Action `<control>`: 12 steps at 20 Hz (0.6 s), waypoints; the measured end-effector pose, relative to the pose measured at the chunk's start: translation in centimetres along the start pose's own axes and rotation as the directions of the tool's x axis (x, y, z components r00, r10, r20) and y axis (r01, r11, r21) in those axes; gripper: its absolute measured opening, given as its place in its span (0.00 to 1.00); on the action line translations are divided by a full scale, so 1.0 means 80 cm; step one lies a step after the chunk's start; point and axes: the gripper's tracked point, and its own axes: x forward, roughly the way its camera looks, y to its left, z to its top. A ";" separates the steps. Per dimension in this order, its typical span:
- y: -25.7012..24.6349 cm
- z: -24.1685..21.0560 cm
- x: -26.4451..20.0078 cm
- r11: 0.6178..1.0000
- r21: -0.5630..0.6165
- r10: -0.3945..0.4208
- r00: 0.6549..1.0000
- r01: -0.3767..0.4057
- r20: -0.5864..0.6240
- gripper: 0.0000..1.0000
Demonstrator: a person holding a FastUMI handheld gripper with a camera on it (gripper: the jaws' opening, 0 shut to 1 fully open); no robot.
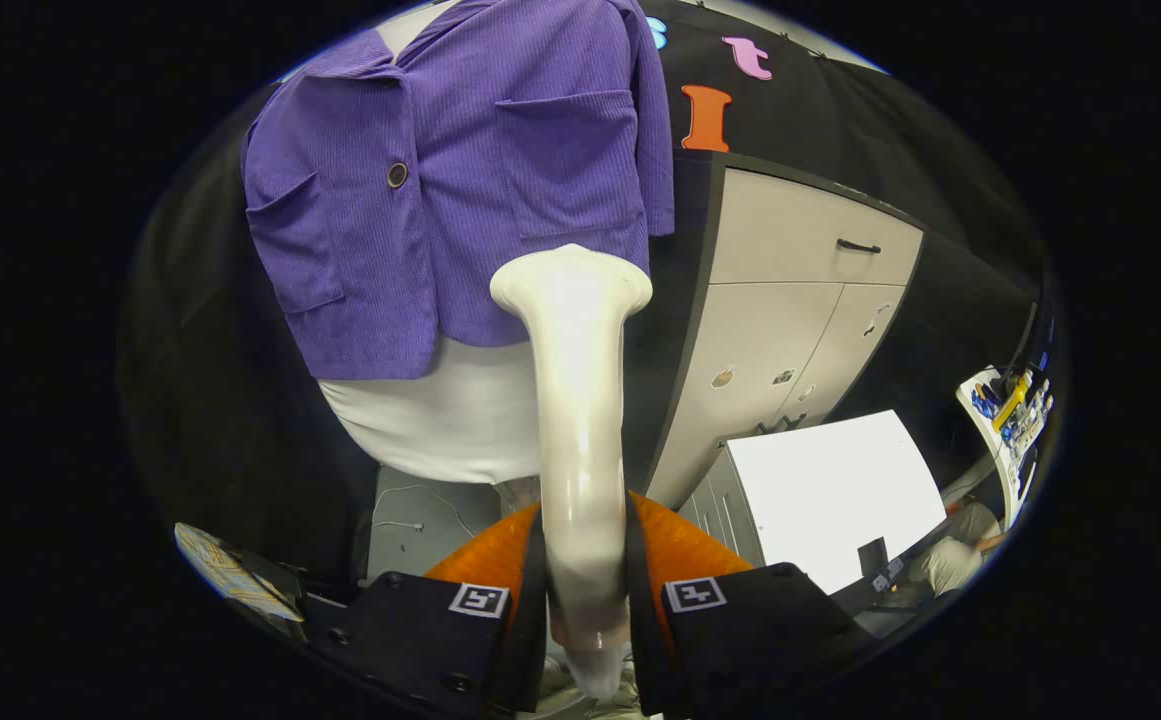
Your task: Iron the clothes twice with a garment steamer, once on the left side and once on the right side.
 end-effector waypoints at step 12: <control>-0.010 0.168 -0.131 0.996 0.089 -0.018 0.959 -0.007 0.283 0.39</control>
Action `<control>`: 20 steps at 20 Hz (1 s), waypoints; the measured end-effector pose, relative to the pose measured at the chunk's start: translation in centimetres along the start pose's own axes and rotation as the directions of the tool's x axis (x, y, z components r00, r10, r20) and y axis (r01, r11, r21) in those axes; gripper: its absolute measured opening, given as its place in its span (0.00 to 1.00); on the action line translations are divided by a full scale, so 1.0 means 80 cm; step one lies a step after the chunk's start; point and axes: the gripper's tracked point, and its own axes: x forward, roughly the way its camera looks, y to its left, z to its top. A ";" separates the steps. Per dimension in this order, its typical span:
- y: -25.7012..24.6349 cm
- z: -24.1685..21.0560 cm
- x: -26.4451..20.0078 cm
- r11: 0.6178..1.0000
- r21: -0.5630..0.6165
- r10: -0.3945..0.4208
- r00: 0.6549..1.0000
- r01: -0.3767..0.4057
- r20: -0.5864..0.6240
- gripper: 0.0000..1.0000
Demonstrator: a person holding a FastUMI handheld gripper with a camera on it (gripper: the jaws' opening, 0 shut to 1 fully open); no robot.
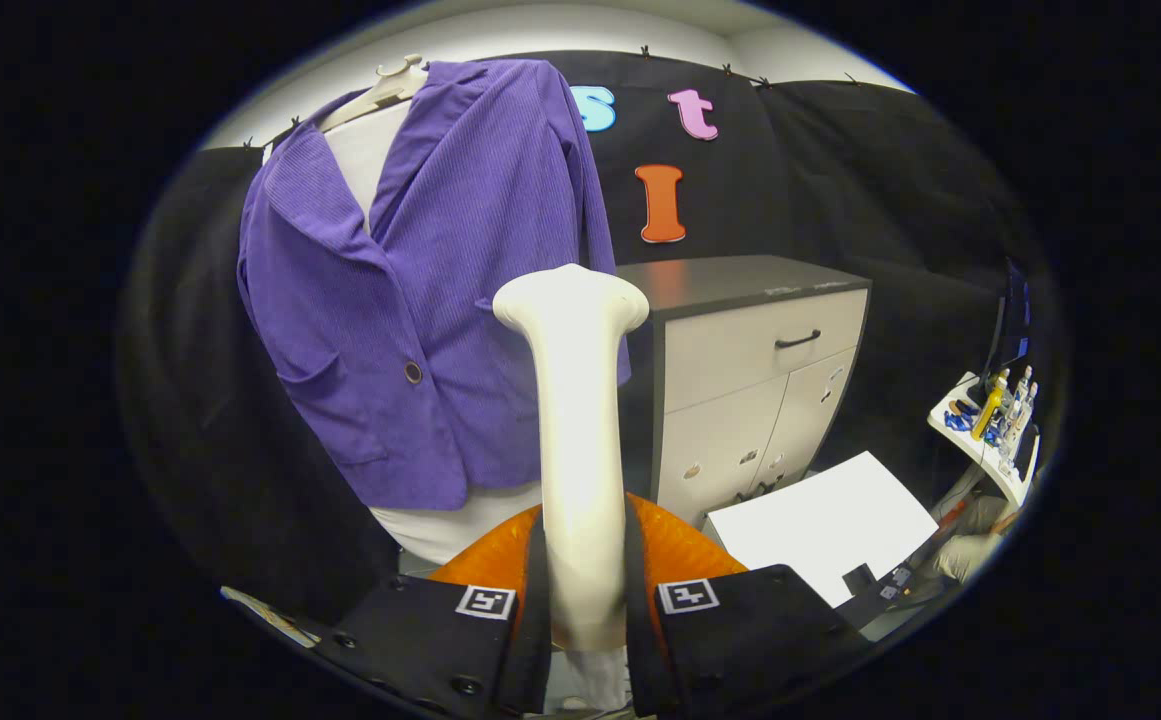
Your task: Iron the clothes twice with a garment steamer, once on the left side and once on the right side.
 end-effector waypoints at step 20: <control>0.231 0.183 -0.079 0.961 -0.151 0.265 0.921 -0.230 0.285 0.38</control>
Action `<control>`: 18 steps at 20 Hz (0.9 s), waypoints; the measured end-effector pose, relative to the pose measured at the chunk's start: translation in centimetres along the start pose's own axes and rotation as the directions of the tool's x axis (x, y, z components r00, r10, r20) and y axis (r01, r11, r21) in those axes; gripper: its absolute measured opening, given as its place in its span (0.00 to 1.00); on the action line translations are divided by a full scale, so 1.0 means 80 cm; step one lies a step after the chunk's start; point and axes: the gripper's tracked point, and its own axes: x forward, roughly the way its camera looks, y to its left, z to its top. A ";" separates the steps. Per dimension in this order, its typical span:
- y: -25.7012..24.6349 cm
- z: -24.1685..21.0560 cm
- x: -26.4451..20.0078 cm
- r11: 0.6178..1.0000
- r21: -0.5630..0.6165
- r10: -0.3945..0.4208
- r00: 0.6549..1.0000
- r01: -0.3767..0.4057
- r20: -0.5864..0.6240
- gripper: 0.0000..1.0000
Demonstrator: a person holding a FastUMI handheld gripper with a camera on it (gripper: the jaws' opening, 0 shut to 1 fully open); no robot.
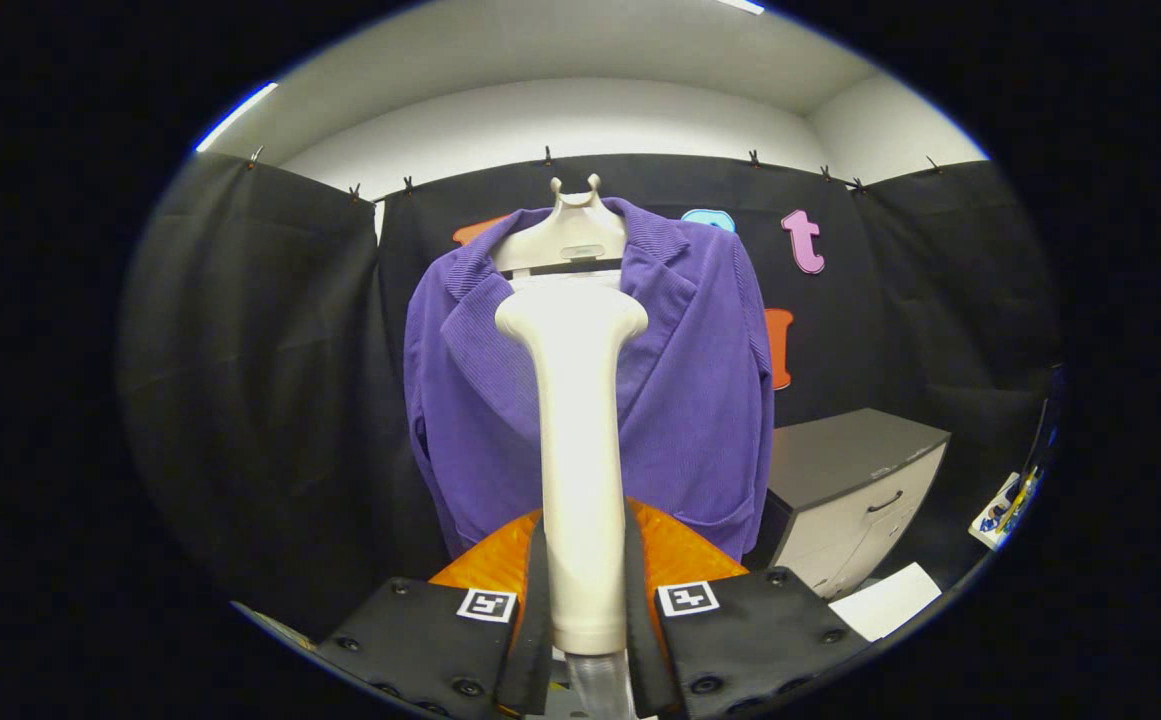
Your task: Iron the clothes twice with a garment steamer, once on the left side and once on the right side.
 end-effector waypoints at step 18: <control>0.039 -0.145 0.056 0.996 -0.079 0.020 0.986 -0.034 -0.165 0.39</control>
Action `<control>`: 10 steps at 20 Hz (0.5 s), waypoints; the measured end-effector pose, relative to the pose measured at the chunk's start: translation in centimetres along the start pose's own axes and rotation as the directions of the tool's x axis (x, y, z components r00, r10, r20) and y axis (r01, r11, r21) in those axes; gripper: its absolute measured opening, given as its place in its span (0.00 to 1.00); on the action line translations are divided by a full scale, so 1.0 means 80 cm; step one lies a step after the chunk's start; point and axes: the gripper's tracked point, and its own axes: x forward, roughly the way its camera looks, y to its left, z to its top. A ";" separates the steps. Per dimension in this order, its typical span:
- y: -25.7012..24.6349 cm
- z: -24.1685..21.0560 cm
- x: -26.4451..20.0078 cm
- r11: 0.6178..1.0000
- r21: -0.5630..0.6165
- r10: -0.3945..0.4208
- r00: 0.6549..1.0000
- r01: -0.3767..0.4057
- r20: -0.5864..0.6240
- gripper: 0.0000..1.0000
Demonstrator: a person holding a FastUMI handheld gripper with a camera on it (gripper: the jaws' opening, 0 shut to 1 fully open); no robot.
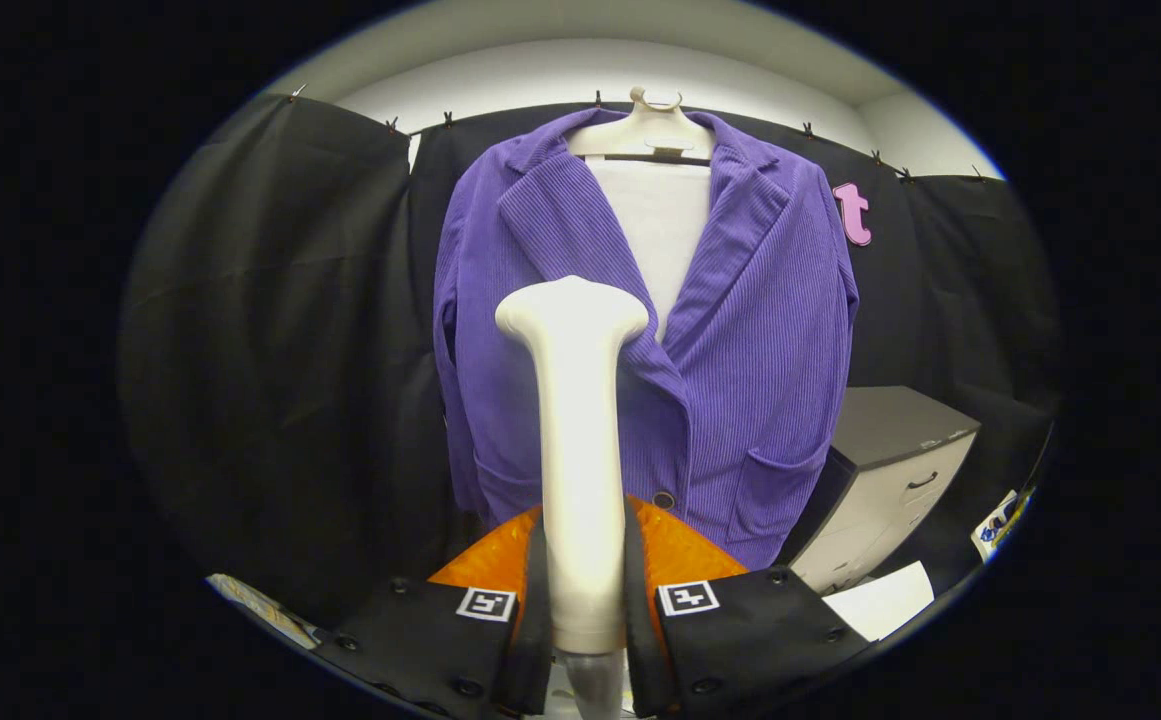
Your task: Iron the clothes twice with a garment steamer, once on the left side and once on the right side.
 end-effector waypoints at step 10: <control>-0.009 -0.097 -0.003 1.000 -0.014 -0.006 0.991 0.004 -0.134 0.38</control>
